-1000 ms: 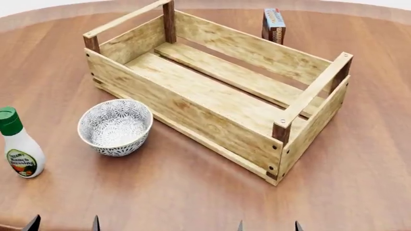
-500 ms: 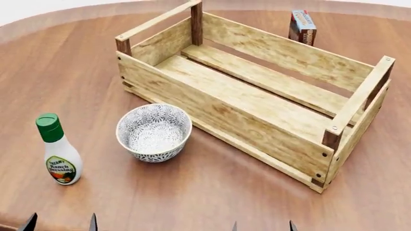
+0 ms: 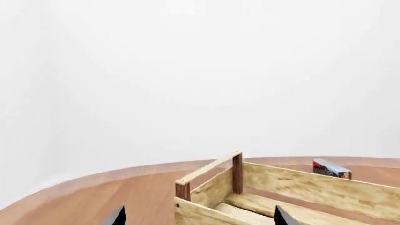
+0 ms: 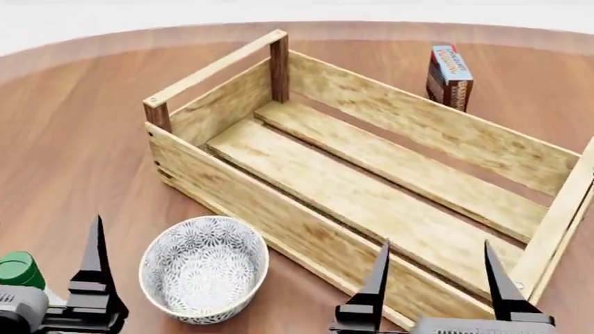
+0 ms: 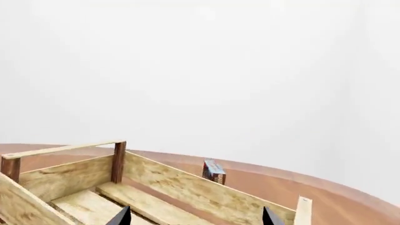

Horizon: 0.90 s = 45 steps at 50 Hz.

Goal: Pick up the salad dressing and put it in the tray.

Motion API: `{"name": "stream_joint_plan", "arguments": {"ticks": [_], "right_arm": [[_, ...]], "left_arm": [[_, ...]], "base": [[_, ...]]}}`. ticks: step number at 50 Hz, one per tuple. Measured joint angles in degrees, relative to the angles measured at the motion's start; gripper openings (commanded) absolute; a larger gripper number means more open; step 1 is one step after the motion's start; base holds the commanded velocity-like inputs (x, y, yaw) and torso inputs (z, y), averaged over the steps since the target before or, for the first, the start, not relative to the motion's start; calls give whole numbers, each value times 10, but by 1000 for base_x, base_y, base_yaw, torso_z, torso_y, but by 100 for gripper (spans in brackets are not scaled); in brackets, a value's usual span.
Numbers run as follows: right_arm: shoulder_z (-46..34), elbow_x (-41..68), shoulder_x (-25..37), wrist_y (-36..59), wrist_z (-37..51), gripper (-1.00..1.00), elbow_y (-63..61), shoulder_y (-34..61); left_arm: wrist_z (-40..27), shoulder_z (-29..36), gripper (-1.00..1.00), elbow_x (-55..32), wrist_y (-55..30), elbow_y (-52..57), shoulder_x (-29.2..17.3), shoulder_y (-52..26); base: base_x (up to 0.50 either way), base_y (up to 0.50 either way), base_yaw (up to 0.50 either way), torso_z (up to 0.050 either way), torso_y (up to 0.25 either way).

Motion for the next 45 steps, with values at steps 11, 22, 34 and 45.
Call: {"name": "stream_joint_plan", "arguments": {"ticks": [11, 22, 34, 45], "right_arm": [[18, 9, 6, 41, 8, 100, -60, 10], [27, 21, 9, 49, 12, 100, -77, 14], [39, 46, 11, 5, 7, 100, -72, 2], [41, 57, 15, -21, 5, 100, -70, -5]], "left_arm": [[-8, -9, 100, -14, -31, 52, -7, -7], [-13, -8, 100, -21, -38, 68, -15, -8], [-20, -4, 100, -25, -37, 72, -20, -8], [-26, 0, 100, -26, -33, 73, -25, -7]], "base": [[500, 0, 0, 0, 0], [493, -12, 0, 0, 1], [30, -2, 167, 0, 0], [0, 0, 500, 0, 0]]}}
